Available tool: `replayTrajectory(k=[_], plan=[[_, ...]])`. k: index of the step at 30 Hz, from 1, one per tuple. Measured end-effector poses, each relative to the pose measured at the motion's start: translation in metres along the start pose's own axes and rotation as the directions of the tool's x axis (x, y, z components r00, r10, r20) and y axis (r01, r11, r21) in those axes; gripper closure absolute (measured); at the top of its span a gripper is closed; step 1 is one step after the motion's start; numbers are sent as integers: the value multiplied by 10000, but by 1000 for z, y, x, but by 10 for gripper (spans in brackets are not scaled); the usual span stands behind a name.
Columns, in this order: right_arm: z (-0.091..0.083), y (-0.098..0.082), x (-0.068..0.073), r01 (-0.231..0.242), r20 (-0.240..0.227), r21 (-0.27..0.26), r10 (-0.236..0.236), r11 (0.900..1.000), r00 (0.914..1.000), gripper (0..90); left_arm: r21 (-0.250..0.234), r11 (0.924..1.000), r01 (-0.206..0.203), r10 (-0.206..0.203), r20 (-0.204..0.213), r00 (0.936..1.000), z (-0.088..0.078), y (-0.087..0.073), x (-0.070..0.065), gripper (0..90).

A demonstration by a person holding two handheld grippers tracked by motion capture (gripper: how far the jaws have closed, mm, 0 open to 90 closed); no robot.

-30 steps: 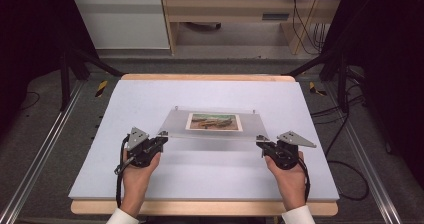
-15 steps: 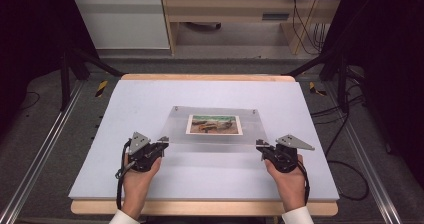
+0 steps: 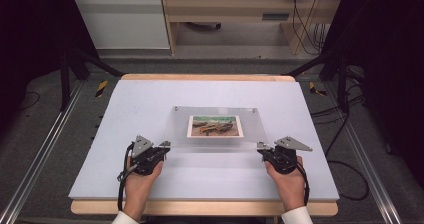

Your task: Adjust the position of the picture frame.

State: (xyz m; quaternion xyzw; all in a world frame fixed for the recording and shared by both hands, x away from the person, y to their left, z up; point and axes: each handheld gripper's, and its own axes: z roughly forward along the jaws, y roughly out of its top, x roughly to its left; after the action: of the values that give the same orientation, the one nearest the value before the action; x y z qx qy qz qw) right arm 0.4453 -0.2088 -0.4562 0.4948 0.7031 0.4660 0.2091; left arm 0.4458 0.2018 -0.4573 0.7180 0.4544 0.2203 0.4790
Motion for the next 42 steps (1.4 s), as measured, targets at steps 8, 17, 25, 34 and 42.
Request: replayTrajectory(k=[8,17,25,34,42], plan=[[2,-3,-1,76,141,135,-77,9999,9999,847,85,10000,-5,5,-54,10000,1,-4,-1,842],[4,-5,-2,42,193,228,-47,9997,9998,846,205,9998,-17,18,-33,10000,2,-6,-2,842],[4,-5,-1,-2,220,267,-4,9996,9998,846,265,9996,2,0,-51,10000,3,-6,-2,842],[6,-9,-2,-71,266,571,56,9983,9996,839,607,9982,-3,7,-59,10000,5,-11,-3,841],[8,-11,-1,-83,297,797,59,9968,9995,837,743,9972,-44,50,-78,10000,7,-12,-2,840]])
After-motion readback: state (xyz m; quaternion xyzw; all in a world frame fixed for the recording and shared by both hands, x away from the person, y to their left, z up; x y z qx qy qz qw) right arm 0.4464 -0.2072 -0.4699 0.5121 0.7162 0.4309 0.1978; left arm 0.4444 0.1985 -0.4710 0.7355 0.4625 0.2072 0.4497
